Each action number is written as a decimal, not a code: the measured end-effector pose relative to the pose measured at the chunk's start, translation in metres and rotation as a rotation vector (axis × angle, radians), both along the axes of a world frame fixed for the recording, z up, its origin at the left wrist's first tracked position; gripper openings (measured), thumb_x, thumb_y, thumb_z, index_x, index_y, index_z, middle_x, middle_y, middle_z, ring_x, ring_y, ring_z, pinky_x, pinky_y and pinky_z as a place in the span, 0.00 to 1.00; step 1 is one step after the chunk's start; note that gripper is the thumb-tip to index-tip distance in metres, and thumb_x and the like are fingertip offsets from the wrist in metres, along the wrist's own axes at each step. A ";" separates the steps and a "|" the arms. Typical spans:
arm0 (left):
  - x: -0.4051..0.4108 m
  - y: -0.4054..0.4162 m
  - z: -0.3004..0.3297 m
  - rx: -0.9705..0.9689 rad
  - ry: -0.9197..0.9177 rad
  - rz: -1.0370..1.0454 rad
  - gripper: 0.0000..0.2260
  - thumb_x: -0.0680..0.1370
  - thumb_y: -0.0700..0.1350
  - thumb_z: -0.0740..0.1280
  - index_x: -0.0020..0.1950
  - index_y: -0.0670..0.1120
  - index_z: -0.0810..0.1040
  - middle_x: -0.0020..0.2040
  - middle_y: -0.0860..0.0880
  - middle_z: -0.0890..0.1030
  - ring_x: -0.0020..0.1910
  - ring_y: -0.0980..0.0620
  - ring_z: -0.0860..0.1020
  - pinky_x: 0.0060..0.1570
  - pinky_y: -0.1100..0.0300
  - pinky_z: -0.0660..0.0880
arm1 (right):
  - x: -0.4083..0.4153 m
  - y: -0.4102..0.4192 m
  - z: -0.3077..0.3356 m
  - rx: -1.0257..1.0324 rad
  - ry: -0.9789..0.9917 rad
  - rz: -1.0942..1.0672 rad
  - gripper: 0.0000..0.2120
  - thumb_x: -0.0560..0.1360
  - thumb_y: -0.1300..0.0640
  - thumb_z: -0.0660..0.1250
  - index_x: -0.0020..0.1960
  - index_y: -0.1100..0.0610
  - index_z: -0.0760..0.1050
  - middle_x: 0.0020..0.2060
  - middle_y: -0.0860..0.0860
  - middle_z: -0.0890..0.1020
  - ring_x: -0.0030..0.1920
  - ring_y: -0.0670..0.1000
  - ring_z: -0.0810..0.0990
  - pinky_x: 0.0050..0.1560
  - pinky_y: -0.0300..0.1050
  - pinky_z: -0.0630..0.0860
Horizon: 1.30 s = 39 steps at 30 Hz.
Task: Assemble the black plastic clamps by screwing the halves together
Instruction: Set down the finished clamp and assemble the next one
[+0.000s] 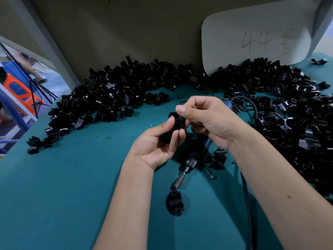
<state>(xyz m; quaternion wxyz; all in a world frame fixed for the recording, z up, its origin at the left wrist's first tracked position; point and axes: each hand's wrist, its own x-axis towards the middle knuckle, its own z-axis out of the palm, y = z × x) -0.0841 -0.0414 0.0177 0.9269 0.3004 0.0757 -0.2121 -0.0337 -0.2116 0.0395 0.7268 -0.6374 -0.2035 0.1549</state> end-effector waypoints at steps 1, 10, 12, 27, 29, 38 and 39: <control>0.000 0.000 0.000 -0.003 0.000 0.002 0.27 0.50 0.33 0.88 0.47 0.36 0.87 0.47 0.39 0.85 0.34 0.46 0.84 0.28 0.65 0.80 | 0.000 0.001 0.000 -0.004 -0.003 -0.007 0.11 0.66 0.48 0.79 0.34 0.50 0.79 0.30 0.48 0.78 0.30 0.43 0.72 0.28 0.33 0.66; -0.001 0.002 0.001 -0.119 0.011 0.038 0.30 0.51 0.30 0.87 0.51 0.34 0.85 0.47 0.38 0.84 0.32 0.46 0.83 0.27 0.64 0.80 | 0.000 -0.001 -0.002 0.042 0.012 0.062 0.09 0.82 0.55 0.68 0.53 0.54 0.87 0.38 0.48 0.80 0.36 0.44 0.70 0.31 0.36 0.62; -0.001 0.002 0.002 -0.112 0.017 0.034 0.30 0.51 0.31 0.87 0.51 0.34 0.85 0.47 0.38 0.84 0.32 0.45 0.83 0.26 0.64 0.80 | -0.001 0.000 -0.002 0.052 0.013 0.047 0.09 0.82 0.56 0.68 0.50 0.53 0.88 0.36 0.47 0.81 0.35 0.42 0.72 0.30 0.34 0.64; 0.006 -0.005 -0.004 0.290 -0.111 0.253 0.11 0.68 0.39 0.74 0.49 0.38 0.85 0.46 0.44 0.86 0.35 0.51 0.84 0.33 0.68 0.80 | 0.001 0.010 -0.008 -0.119 -0.197 -0.330 0.11 0.74 0.52 0.79 0.39 0.58 0.83 0.28 0.47 0.78 0.27 0.45 0.71 0.26 0.38 0.67; 0.007 -0.003 -0.005 0.349 -0.129 0.263 0.13 0.68 0.39 0.75 0.51 0.38 0.84 0.46 0.44 0.86 0.36 0.51 0.85 0.34 0.68 0.80 | 0.003 0.010 -0.011 -0.177 -0.275 -0.366 0.11 0.74 0.53 0.79 0.37 0.56 0.83 0.27 0.46 0.80 0.26 0.43 0.71 0.27 0.36 0.68; -0.001 0.004 -0.001 0.042 0.025 0.073 0.10 0.67 0.39 0.80 0.45 0.37 0.88 0.47 0.40 0.86 0.32 0.50 0.82 0.27 0.68 0.78 | 0.000 0.001 -0.006 0.001 -0.203 -0.023 0.08 0.82 0.60 0.69 0.52 0.55 0.87 0.42 0.52 0.85 0.38 0.45 0.77 0.31 0.35 0.68; -0.001 0.003 0.000 0.006 0.021 0.047 0.15 0.62 0.37 0.84 0.46 0.36 0.87 0.47 0.39 0.85 0.31 0.49 0.82 0.27 0.67 0.79 | 0.000 0.001 -0.005 0.011 -0.165 -0.003 0.09 0.82 0.60 0.68 0.52 0.54 0.87 0.44 0.51 0.85 0.39 0.43 0.77 0.32 0.34 0.68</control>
